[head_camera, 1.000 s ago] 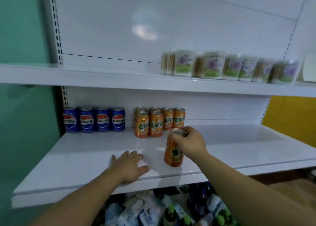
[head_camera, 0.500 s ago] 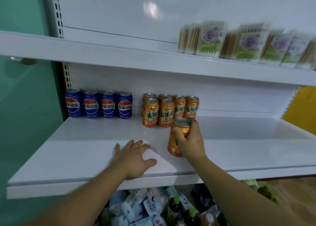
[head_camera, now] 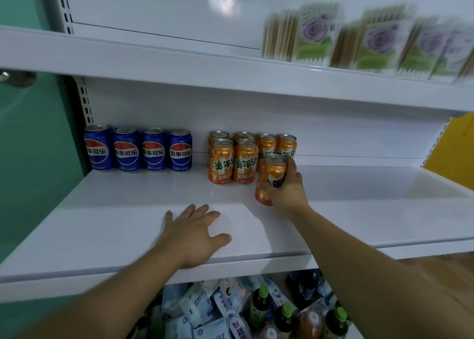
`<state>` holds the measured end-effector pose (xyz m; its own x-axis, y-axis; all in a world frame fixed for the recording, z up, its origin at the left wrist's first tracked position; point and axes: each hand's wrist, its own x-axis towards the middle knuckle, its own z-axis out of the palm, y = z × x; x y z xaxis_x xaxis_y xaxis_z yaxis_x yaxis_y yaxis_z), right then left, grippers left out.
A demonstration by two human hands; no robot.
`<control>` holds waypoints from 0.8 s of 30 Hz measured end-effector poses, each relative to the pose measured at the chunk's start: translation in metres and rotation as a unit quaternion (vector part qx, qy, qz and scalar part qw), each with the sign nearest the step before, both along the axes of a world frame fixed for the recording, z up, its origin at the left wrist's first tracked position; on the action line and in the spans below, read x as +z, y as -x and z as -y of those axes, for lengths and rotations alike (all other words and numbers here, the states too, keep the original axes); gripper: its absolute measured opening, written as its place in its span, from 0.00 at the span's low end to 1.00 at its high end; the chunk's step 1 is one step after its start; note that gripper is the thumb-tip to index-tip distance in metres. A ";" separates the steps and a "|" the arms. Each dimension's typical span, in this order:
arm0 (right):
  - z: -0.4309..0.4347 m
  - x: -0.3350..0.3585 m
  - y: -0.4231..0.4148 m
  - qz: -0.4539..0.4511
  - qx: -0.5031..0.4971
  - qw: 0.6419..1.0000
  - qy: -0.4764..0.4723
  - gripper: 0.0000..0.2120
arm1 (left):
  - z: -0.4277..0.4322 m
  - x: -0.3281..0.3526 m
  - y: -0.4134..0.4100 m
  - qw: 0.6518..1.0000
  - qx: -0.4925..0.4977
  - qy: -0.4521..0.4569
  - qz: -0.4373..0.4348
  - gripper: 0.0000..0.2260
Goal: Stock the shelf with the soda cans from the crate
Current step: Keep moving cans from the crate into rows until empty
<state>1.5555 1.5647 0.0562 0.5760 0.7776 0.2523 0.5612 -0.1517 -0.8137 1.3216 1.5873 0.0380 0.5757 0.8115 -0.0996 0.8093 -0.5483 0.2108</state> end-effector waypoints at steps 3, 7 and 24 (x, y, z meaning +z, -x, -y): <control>-0.017 -0.003 -0.013 -0.008 -0.019 1.000 0.004 0.44 | -0.001 0.000 0.001 1.000 0.000 0.000 0.001 0.32; -0.036 -0.001 -0.024 -0.014 -0.035 0.999 0.015 0.41 | -0.001 -0.002 0.000 1.000 0.003 0.002 -0.002 0.32; -0.077 -0.002 -0.033 -0.031 -0.008 0.999 -0.002 0.38 | -0.005 -0.006 -0.001 1.000 0.001 0.006 -0.014 0.32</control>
<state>1.5889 1.6418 0.0537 0.6036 0.7667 0.2186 0.5069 -0.1575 -0.8475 1.3226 1.5921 0.0320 0.5709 0.8112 -0.1267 0.8162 -0.5441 0.1943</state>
